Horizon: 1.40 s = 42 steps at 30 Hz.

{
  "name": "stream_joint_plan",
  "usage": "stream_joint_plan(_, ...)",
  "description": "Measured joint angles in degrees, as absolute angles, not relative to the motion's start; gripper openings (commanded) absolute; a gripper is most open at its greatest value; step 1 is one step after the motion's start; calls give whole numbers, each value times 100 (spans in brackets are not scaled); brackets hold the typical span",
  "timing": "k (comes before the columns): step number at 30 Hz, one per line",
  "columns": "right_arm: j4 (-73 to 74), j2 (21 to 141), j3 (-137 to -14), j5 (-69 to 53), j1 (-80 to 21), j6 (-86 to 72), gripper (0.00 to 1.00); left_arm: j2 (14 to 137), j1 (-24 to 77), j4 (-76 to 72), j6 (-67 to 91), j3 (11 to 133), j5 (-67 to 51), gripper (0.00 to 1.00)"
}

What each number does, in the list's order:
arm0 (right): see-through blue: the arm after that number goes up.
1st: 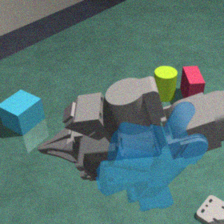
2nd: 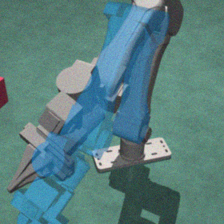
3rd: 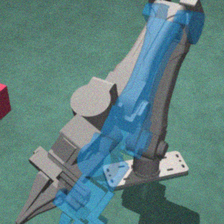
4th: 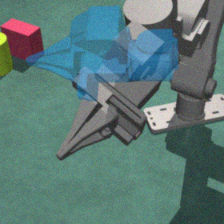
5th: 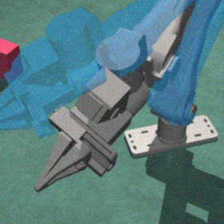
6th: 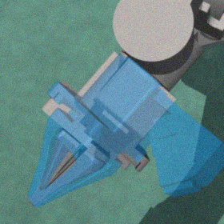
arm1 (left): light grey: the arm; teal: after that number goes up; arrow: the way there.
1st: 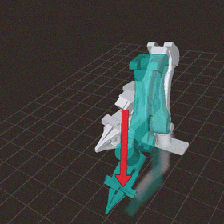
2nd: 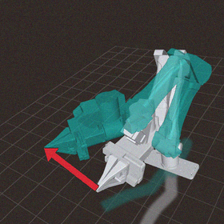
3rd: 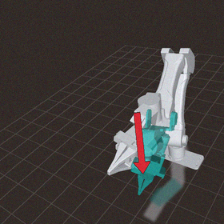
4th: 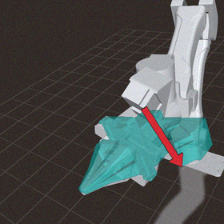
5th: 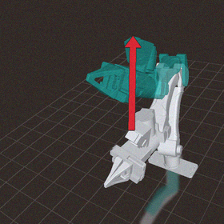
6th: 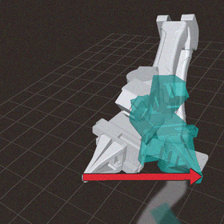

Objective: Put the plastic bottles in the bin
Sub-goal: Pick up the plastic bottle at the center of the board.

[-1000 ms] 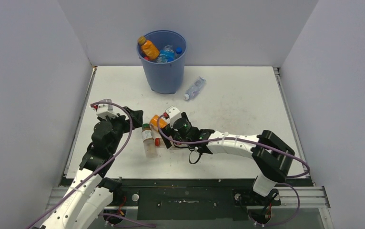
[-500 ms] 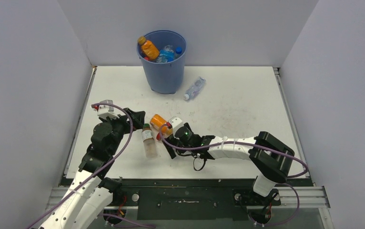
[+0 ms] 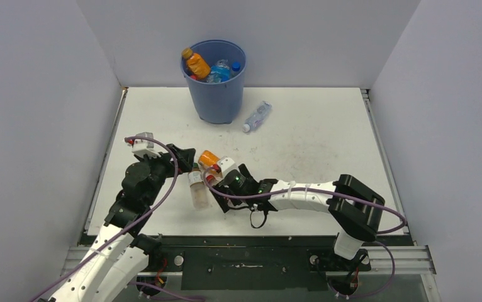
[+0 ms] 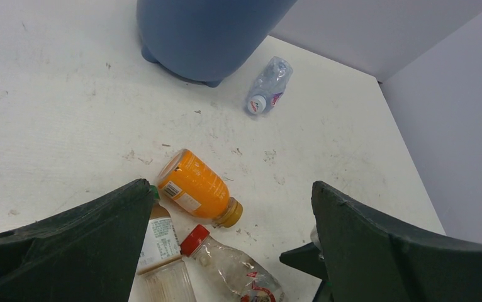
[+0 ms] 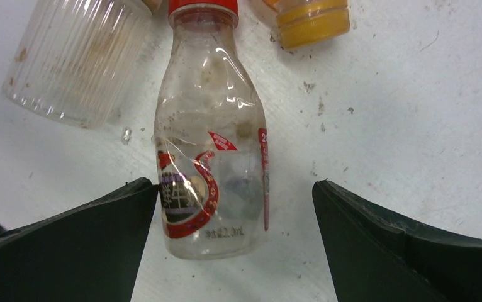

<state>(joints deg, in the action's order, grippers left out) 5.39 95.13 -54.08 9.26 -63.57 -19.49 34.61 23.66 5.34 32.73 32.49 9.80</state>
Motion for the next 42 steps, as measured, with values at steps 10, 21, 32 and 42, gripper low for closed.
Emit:
stream_joint_plan(10,1173,10333,-6121,1004,-6346,-1387,93,3251,2950,644,3028,3249,1455,96)
stream_joint_plan(21,1295,10567,-6342,963,-6357,-1256,41,3162,3044,709,2926,3249,1704,96)
stream_joint_plan(32,1605,9821,-5966,1055,-6493,-1286,31,2888,3046,753,2928,3245,2016,96)
stream_joint_plan(42,1599,7017,-5413,1050,-6608,-1638,27,2639,3107,648,2926,3173,2200,96)
